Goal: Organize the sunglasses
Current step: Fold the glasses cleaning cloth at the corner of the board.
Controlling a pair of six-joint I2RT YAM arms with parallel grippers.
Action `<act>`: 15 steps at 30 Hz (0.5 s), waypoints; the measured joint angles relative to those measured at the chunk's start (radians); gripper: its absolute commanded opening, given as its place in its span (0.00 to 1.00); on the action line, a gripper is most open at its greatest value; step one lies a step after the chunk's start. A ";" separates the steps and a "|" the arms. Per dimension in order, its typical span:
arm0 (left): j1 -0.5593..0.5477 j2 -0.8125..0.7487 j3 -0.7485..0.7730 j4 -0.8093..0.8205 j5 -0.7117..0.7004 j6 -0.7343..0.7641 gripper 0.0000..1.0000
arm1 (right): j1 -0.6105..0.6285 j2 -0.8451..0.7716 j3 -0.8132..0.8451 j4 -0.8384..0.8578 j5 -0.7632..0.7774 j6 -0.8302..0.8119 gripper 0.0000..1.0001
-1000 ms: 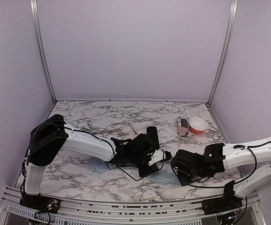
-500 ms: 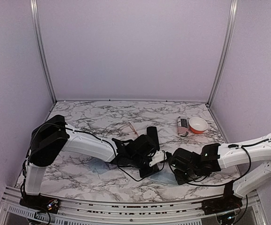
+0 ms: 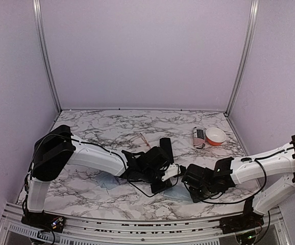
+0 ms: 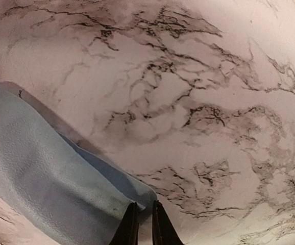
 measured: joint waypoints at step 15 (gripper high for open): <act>0.000 0.000 0.000 -0.003 0.000 0.000 0.00 | -0.002 0.005 0.002 0.001 0.006 -0.030 0.13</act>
